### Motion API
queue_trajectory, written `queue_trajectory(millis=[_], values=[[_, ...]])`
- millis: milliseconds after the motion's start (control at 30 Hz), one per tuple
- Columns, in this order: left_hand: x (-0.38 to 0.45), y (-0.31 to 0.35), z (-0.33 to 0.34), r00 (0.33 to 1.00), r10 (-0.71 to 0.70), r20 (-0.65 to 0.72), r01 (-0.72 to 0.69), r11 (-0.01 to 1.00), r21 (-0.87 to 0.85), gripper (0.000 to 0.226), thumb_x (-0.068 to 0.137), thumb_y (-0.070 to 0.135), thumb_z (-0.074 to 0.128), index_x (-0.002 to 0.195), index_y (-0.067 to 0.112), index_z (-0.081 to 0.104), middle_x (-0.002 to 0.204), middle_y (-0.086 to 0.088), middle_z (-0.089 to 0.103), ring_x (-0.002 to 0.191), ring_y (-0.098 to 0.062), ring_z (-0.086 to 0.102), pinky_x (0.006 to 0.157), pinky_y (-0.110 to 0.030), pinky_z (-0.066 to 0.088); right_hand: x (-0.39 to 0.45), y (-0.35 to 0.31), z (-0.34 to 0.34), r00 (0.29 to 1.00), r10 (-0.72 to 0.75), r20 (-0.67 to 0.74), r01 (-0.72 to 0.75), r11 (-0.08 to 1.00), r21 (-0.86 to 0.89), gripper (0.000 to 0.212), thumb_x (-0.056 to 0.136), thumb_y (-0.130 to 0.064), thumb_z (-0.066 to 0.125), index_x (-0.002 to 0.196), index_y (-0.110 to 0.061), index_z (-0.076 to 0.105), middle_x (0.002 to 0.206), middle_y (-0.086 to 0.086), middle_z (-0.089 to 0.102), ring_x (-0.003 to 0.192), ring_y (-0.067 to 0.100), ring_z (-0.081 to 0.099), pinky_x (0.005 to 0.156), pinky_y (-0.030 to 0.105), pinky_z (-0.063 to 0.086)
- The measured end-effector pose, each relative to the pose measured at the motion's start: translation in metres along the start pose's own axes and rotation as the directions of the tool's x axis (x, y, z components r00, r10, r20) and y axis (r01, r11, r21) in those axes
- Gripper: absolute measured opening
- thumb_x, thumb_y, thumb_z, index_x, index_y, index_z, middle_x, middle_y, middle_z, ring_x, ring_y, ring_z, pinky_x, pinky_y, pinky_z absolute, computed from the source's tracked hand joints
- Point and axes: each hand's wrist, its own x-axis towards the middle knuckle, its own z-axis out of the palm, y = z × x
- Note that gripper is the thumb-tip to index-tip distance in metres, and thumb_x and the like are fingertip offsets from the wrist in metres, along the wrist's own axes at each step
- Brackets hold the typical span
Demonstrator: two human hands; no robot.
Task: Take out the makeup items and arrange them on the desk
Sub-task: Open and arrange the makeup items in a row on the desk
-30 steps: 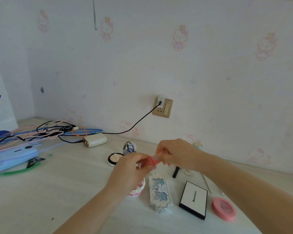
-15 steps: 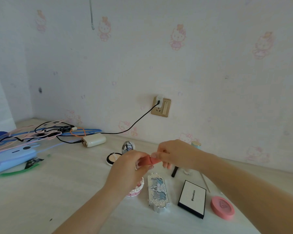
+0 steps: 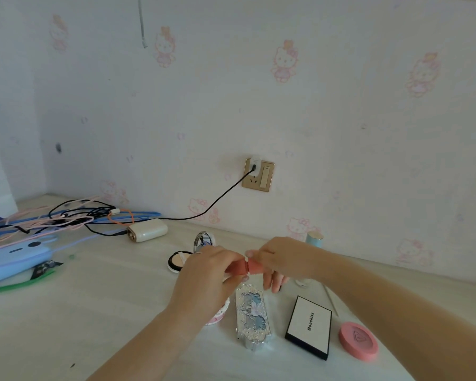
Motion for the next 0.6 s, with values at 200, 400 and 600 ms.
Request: queue_trajectory(millis=[200,400,600], values=[[-0.002,-0.007,0.007,0.997,-0.056,0.057,0.056,0.998,0.003,0.020,0.078,0.048,0.057,0.089,0.033,0.067,0.074,0.013,0.064,0.075,-0.008,0.057,0.067,-0.026,0.044,0.001,0.010,-0.002,0.960,-0.209,-0.186,0.121,0.911,-0.394,0.028,0.085,-0.038,0.062,0.109,-0.026,0.053,0.110,-0.008,0.059,0.101,0.015,0.058,0.083,0.031,0.049],[-0.002,-0.012,0.008,0.979,-0.195,0.067,0.198,0.979,-0.047,0.010,0.086,0.039,0.061,0.093,0.033,0.064,0.085,0.015,0.065,0.082,-0.004,0.055,0.065,-0.017,0.040,0.015,0.027,-0.003,0.903,-0.332,-0.273,0.079,0.752,-0.654,0.024,0.090,-0.029,0.054,0.113,-0.027,0.061,0.116,-0.006,0.058,0.111,0.017,0.053,0.092,0.030,0.043],[0.005,-0.024,0.016,0.914,-0.392,0.104,0.405,0.883,-0.237,0.011,0.087,0.035,0.062,0.095,0.027,0.062,0.091,0.015,0.066,0.089,0.003,0.060,0.075,-0.016,0.044,0.032,0.055,0.006,0.899,-0.138,-0.416,0.102,0.989,-0.108,0.014,0.082,-0.023,0.067,0.094,-0.029,0.065,0.099,-0.010,0.067,0.101,0.010,0.061,0.090,0.029,0.048]])
